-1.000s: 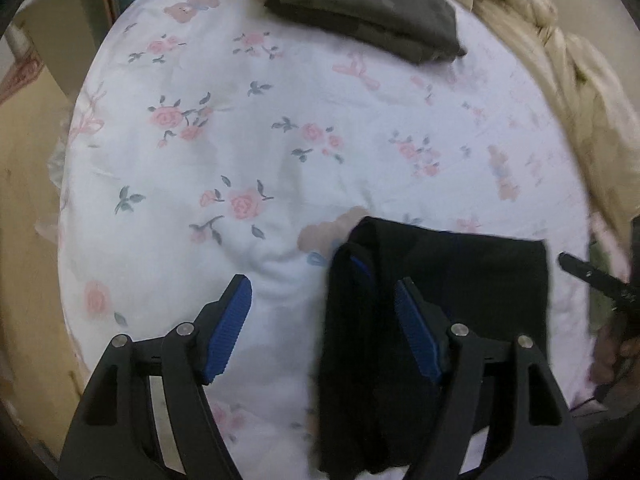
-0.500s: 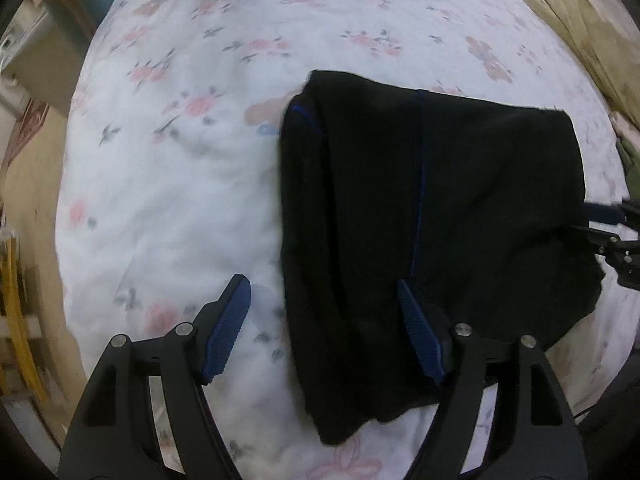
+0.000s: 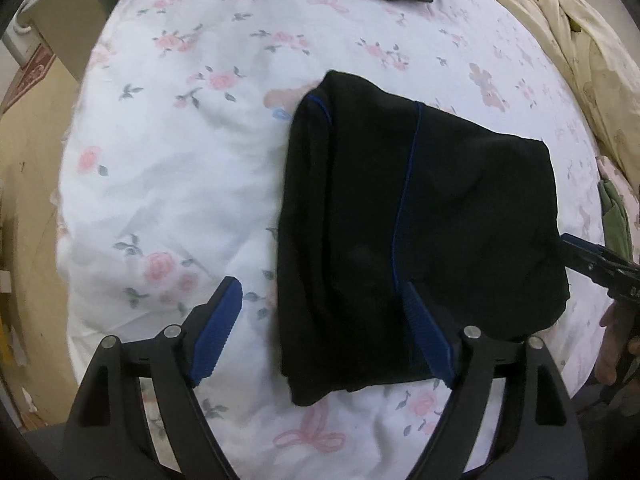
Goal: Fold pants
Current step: 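Lift the folded shorts with both grippers and place them onto the camouflage stack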
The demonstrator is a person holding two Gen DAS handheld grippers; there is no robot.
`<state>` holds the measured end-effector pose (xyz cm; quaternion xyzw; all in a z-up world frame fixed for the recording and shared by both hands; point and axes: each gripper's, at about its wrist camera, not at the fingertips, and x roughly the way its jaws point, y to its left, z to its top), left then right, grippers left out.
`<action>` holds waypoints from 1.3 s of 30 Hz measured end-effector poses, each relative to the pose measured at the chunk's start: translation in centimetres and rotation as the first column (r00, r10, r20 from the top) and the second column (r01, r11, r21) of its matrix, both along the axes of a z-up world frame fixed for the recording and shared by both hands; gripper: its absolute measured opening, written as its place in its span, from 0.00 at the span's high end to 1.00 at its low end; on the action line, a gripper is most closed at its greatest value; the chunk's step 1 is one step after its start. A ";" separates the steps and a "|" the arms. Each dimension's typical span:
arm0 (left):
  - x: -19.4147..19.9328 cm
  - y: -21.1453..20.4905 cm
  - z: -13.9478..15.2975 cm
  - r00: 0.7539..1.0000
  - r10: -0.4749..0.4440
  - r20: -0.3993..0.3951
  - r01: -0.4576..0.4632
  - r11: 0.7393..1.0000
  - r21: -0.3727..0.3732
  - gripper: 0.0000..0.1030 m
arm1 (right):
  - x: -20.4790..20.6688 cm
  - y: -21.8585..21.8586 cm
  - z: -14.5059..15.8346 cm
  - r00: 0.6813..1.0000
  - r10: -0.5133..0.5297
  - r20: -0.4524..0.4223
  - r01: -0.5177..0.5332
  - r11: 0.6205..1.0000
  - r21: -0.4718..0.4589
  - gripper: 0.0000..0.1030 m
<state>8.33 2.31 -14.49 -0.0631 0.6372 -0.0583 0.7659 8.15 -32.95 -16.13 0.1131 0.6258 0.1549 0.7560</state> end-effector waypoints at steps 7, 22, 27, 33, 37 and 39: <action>1.7 -0.1 -3.4 0.998 -0.060 -0.008 0.059 0.995 -0.086 0.18 | 1.0 0.6 -2.5 0.998 -0.021 -0.066 0.026 0.996 0.083 0.25; 2.1 0.8 2.1 0.976 -0.152 0.158 0.179 0.969 -0.172 0.87 | 0.5 3.5 0.4 0.990 0.010 0.141 -0.026 0.993 0.115 0.84; 3.7 1.9 9.0 0.943 -0.119 0.311 0.181 0.968 -0.177 0.87 | 2.0 4.5 6.9 0.958 0.018 0.285 -0.073 0.980 0.184 0.84; 11.9 3.5 14.9 0.905 -0.062 0.420 0.141 0.977 -0.161 0.87 | 9.0 5.9 12.7 0.911 0.020 0.412 -0.110 0.974 0.196 0.84; 19.9 3.0 15.2 0.879 -0.071 0.472 0.144 0.982 -0.121 0.87 | 15.8 7.4 14.3 0.884 0.055 0.465 -0.138 0.980 0.146 0.84; 23.9 2.5 14.7 0.871 -0.083 0.484 0.144 0.985 -0.090 0.87 | 20.4 8.6 14.3 0.870 0.078 0.487 -0.151 0.982 0.111 0.84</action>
